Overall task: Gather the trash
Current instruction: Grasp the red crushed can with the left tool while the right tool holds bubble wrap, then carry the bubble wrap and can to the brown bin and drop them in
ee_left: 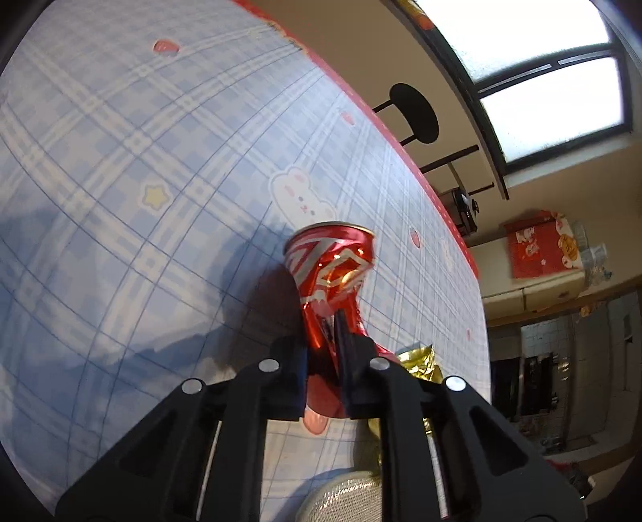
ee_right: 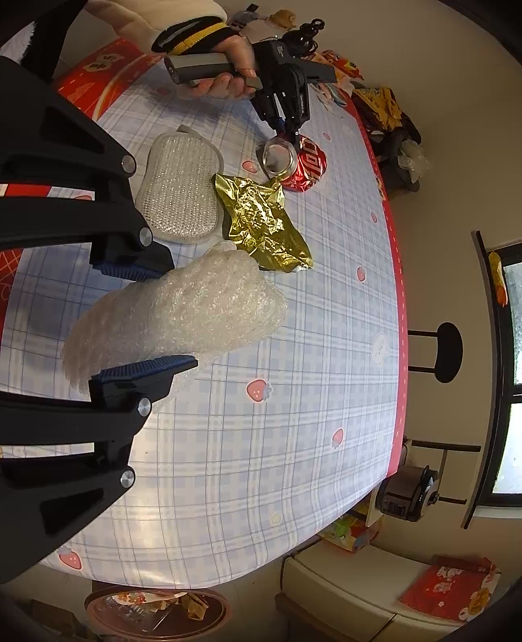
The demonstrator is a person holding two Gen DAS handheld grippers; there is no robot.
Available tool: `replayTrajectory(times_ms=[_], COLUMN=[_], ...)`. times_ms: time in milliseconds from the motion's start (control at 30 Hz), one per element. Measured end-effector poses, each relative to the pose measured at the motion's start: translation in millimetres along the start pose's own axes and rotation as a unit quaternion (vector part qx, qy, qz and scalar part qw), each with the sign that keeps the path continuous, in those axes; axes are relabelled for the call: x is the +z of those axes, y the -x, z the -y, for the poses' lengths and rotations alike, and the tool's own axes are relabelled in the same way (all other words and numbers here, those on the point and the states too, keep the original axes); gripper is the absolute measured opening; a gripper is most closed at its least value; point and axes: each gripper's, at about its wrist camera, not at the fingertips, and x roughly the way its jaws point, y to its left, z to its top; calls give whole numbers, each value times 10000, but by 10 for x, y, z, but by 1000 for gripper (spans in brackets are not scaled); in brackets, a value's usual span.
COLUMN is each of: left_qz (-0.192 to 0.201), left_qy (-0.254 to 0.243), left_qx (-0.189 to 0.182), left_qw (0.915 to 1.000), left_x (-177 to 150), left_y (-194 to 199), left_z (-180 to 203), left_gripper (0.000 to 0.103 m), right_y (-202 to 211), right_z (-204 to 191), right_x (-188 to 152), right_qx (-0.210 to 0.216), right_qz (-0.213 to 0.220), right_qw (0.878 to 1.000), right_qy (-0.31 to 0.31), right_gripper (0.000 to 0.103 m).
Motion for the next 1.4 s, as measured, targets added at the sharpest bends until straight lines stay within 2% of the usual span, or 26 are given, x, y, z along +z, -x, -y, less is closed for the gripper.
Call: replayTrajectory(times_ms=[167, 367, 633, 800, 1133, 1400], left_qz=[274, 663, 958, 1130, 1154, 1023], left_qy=[-590, -1289, -1658, -1698, -1921, -2091], left_qx=[199, 515, 928, 930, 677, 555], left_qw=[9977, 9881, 9771, 9745, 9722, 9710], left_x=[-95, -302, -654, -871, -1329, -1588], left_y=[308, 791, 1351, 1590, 1670, 1477], left_z=[230, 502, 631, 802, 1342, 1762], left_gripper=[15, 15, 15, 15, 15, 15], right_y=[54, 124, 209, 328, 553, 693], right_z=[-28, -91, -73, -4, 413, 1169], right_x=[31, 69, 79, 106, -40, -235], right_qx=[127, 367, 694, 823, 909, 636], right_qz=[110, 256, 396, 546, 722, 824], right_qw=[9998, 9989, 9967, 9949, 9932, 9929], right_qy=[56, 143, 152, 201, -36, -580], right_gripper=[34, 34, 34, 34, 34, 34])
